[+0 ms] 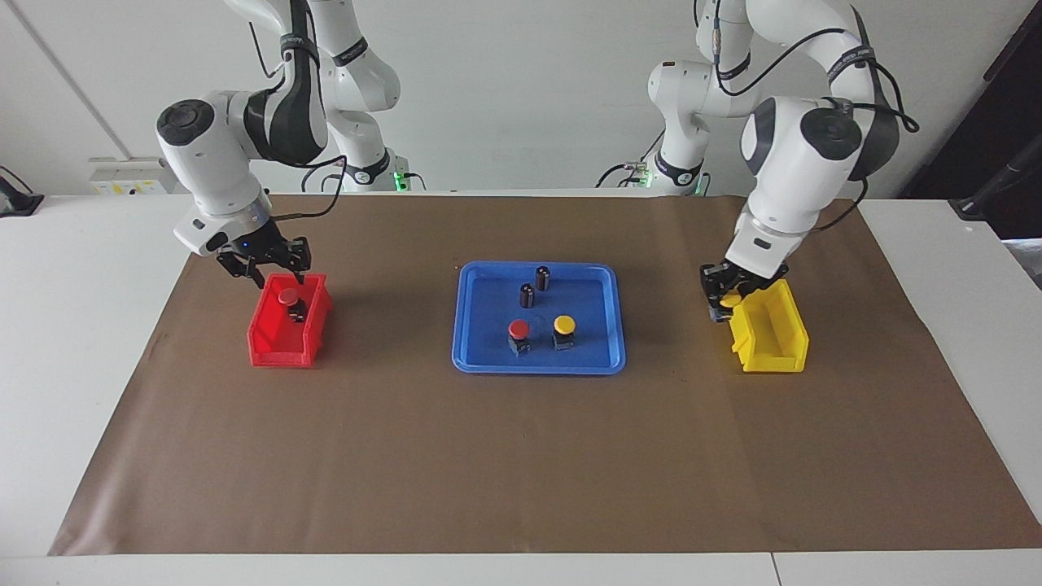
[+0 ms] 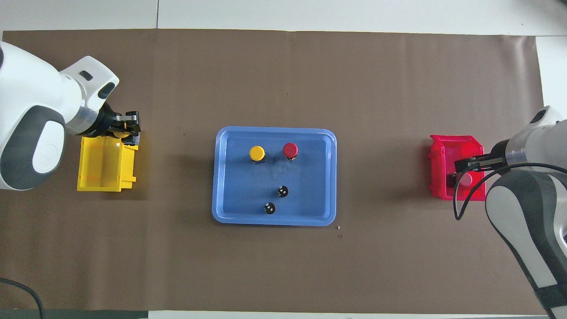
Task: Sort red and yellow buttons by color
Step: 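Grasp the remaining red button in the tray with the right gripper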
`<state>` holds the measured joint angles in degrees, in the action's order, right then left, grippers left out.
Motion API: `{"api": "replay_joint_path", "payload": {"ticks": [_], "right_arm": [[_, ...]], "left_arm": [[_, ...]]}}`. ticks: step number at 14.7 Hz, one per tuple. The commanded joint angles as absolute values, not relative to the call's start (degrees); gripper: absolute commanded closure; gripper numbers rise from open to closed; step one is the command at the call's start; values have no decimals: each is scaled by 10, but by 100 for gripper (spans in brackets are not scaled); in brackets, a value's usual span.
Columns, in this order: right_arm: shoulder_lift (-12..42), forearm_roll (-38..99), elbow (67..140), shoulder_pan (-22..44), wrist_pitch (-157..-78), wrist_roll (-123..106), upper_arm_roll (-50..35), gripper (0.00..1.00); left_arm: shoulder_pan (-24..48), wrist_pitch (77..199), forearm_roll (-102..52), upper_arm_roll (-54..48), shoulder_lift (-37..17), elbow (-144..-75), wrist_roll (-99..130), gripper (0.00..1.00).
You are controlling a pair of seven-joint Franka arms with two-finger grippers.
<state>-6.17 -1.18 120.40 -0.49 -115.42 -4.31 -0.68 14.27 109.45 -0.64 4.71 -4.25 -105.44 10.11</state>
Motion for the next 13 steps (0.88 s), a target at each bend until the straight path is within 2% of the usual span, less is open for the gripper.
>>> {"api": "replay_joint_path", "payload": {"ticks": [1, 4, 6, 9, 13], "right_arm": [[35, -8, 1050, 102, -1108, 130, -13, 24], [187, -17, 852, 221, -1064, 322, -15, 24], [260, -28, 804, 285, -1084, 389, -14, 24], [275, -55, 842, 311, -1162, 422, -16, 29], [269, -54, 885, 316, -1185, 423, -16, 33]], "left_arm": [[107, 1090, -1, 40, -31, -1077, 37, 94], [69, 1126, -1, 40, -1, -1140, 3, 97], [62, 1178, -1, 40, 23, -1209, 2, 97], [57, 1211, -1, 40, 30, -1252, 1, 97], [56, 1258, -1, 40, 28, -1302, 3, 96]]}}
